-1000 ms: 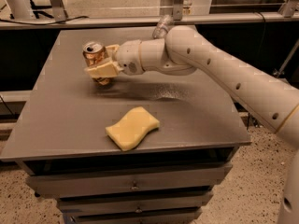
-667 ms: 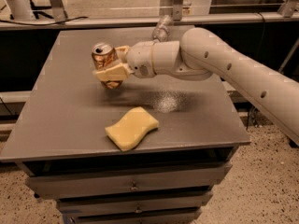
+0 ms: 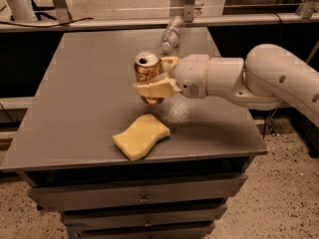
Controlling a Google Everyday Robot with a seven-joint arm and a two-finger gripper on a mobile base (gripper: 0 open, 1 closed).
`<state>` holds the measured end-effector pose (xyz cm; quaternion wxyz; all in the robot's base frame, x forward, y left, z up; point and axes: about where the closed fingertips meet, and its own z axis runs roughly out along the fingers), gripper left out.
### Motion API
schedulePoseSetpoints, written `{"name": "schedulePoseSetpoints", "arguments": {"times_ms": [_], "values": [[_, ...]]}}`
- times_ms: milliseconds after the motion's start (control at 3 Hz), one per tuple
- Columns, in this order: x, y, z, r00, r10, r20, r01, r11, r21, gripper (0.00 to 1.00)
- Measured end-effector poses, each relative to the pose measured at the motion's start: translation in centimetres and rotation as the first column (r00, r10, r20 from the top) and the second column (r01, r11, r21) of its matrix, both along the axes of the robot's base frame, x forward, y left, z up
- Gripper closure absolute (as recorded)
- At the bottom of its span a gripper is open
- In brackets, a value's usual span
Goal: Move orange can near sponge
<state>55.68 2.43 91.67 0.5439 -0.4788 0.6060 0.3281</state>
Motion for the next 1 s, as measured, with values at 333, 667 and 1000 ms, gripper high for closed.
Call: {"name": "schedulePoseSetpoints", "arguments": {"times_ms": [333, 667, 1000], "values": [[-1.8, -4.2, -0.2, 0.9975, -0.07, 0.008, 0.07, 0.998, -0.003, 1.0], [-3.5, -6.6, -1.0, 0.9941, -0.108, 0.002, 0.108, 0.994, 0.0, 1.0], [-4.5, -7.9, -2.1, 0.9919, -0.126, -0.013, 0.126, 0.992, 0.007, 1.0]]}}
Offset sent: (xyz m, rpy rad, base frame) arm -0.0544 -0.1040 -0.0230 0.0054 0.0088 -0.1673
